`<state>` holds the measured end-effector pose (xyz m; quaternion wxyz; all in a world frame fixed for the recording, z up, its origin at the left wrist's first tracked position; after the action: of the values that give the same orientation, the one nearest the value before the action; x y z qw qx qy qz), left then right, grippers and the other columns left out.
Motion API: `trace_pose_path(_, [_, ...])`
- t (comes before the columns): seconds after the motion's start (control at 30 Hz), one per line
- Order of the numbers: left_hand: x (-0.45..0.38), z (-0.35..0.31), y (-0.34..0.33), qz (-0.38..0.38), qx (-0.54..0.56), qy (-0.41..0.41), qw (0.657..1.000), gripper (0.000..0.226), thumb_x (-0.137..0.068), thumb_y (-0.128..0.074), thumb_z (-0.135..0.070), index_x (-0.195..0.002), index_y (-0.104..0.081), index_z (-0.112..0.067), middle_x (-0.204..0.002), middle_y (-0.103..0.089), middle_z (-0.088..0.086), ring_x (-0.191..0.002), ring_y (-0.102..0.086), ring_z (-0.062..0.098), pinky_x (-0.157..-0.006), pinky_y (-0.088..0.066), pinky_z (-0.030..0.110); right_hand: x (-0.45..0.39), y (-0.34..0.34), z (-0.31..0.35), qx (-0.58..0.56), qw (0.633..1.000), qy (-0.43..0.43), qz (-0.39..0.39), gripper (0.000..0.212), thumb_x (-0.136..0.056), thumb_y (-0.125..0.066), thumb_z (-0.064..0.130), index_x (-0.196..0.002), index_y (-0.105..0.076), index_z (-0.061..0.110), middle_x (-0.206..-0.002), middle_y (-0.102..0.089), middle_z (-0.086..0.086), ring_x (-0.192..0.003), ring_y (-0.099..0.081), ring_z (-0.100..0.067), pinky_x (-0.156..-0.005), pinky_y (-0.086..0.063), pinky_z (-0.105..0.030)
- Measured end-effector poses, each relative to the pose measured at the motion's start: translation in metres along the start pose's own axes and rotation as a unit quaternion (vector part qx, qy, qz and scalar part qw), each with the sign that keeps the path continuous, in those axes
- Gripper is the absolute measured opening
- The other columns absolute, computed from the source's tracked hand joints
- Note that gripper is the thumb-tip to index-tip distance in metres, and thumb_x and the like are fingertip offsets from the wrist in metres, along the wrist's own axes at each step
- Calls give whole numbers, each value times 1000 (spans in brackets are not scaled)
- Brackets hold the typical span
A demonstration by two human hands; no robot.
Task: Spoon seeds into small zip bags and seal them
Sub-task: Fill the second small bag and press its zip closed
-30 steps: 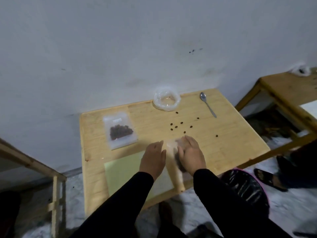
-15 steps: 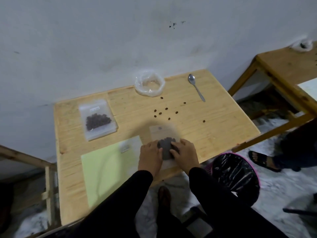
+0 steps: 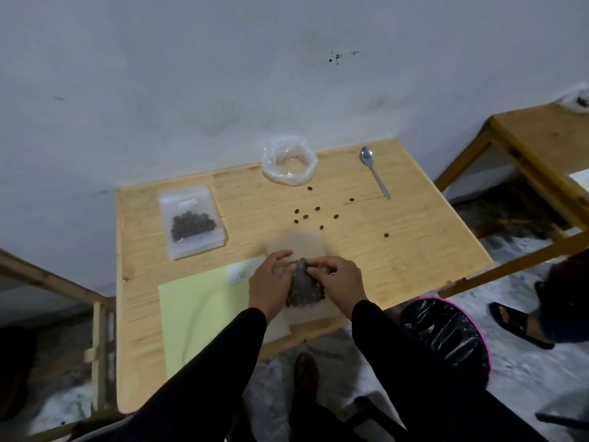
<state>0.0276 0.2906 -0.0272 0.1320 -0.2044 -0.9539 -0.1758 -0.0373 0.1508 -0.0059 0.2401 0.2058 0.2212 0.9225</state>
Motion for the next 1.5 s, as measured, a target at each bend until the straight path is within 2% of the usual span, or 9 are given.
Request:
trace_pose_path(0.27, [11,30,92,-77,102,19,992,24,-89,-63,-16,-101,-64,-36,-102,-64,-11,-99,-60,13,-84,-53,32,13,-74,46,-36,993,46,107,14,-83,-68,14,-95,-74,19,-85,-67,15,-78,-59,3,-71,-45,-8])
trace_pose_path(0.47, [30,65,155,-128,134,36,982,26,-90,-61,-11,-106,-65,-31,-106,-64,-15,-104,-57,5,-87,-47,22,14,-112,45,34,997,29,57,26,-87,-65,19,-113,-68,16,-113,-66,1,-91,-57,-9,-86,-44,-19])
trace_pose_path(0.6, [38,82,181,-150,145,32,977,24,-90,-62,-12,-101,-66,-33,-104,-64,-18,-105,-58,3,-89,-46,20,10,-129,47,100,994,34,40,28,-89,-61,17,-116,-67,13,-114,-68,-4,-100,-60,-16,-85,-39,-14])
trace_pose_path(0.73, [42,90,191,-156,173,42,971,18,-91,-61,-14,-100,-67,-28,-105,-65,-14,-102,-59,3,-90,-48,24,7,-139,46,135,990,46,7,24,-87,-62,11,-110,-68,7,-109,-69,-10,-102,-62,-23,-93,-42,-25])
trace_pose_path(0.9, [42,91,193,-156,175,44,971,16,-90,-62,-12,-98,-67,-25,-99,-68,-7,-90,-62,1,-87,-51,25,2,-144,44,152,987,42,-16,19,-87,-59,8,-104,-69,5,-104,-68,-11,-100,-59,-25,-85,-36,-20])
trace_pose_path(1.07, [40,90,191,-150,173,40,973,20,-89,-63,-9,-101,-67,-25,-99,-69,-10,-94,-63,2,-93,-51,32,3,-138,47,146,988,36,-34,16,-88,-56,6,-98,-69,5,-101,-69,-10,-98,-60,-25,-78,-33,-15])
trace_pose_path(1.27, [33,64,198,-144,162,14,976,27,-88,-60,-10,-103,-65,-32,-108,-63,-17,-109,-58,10,-97,-49,35,18,-122,96,-23,996,77,-41,6,-86,-61,6,-85,-64,11,-79,-64,-4,-71,-53,-12,-58,-39,-4])
trace_pose_path(1.37, [28,39,200,-143,152,-28,978,29,-86,-62,-10,-102,-65,-35,-112,-62,-17,-113,-55,11,-102,-45,39,28,-117,136,-62,989,136,-12,6,-85,-62,9,-81,-60,13,-70,-55,5,-64,-49,-4,-57,-42,-6])
trace_pose_path(1.5, [25,5,199,-127,165,-77,975,32,-87,-62,-5,-102,-64,-33,-117,-62,-15,-119,-51,6,-102,-40,24,36,-117,176,-34,980,197,20,9,-85,-65,8,-82,-59,15,-71,-56,8,-65,-51,0,-61,-43,-5])
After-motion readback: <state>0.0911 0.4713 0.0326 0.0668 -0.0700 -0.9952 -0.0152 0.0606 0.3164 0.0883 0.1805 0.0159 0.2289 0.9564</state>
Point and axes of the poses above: each hand's wrist, its own x-axis away from the middle knuckle, its own y-axis out of the back of the hand, z = x × y, the point moved 6 cm from there along -x, towards the middle knuckle
